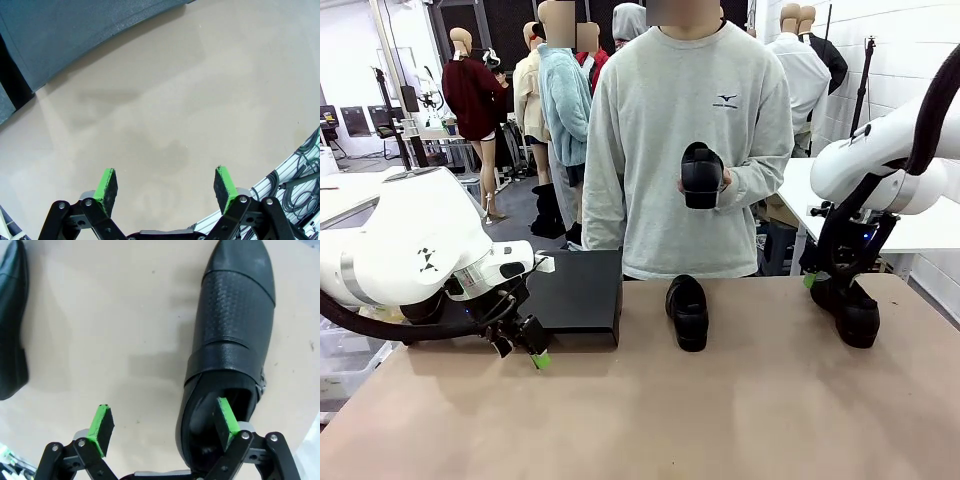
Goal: Organize the shoes by placing them on the stand.
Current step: Pick up one Shoe and place it in the middle of the table.
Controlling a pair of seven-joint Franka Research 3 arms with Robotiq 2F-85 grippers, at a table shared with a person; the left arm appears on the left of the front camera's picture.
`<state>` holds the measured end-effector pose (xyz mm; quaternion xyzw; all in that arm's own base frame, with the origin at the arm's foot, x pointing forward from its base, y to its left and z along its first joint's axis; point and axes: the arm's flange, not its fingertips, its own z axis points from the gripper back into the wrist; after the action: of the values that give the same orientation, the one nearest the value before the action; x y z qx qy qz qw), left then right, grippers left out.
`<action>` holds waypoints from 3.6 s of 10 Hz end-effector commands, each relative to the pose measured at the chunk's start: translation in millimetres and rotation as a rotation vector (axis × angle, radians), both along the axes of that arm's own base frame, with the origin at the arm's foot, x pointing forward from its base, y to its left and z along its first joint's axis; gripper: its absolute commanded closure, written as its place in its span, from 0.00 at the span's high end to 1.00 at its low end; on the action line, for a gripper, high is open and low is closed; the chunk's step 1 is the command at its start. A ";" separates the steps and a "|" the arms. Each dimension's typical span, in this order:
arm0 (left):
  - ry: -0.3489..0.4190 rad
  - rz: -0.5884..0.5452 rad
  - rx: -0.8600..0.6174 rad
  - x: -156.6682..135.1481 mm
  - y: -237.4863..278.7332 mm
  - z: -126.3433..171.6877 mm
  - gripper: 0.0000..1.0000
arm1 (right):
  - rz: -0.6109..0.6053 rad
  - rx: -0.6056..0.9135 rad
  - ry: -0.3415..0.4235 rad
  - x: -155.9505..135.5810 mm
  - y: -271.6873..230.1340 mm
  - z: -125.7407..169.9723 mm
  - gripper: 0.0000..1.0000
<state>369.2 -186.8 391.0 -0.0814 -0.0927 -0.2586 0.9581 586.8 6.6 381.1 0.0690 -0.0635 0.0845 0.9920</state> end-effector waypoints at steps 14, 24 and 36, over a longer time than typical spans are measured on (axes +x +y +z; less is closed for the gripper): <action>0.004 0.000 0.008 -2.2 0.4 0.6 1.00 | -0.071 -0.167 0.048 12.6 21.3 -35.6 0.00; 0.004 0.000 0.008 -2.2 0.4 0.6 1.00 | -0.237 0.009 0.119 -66.4 10.7 76.4 0.00; 0.004 0.000 0.008 -2.2 0.4 0.6 1.00 | -0.562 -0.189 0.157 -172.4 150.0 70.6 0.00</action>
<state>369.2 -187.0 390.9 -0.0814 -0.0925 -0.2588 0.9580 435.0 139.3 452.6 -0.0119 0.0165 -0.1552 0.9877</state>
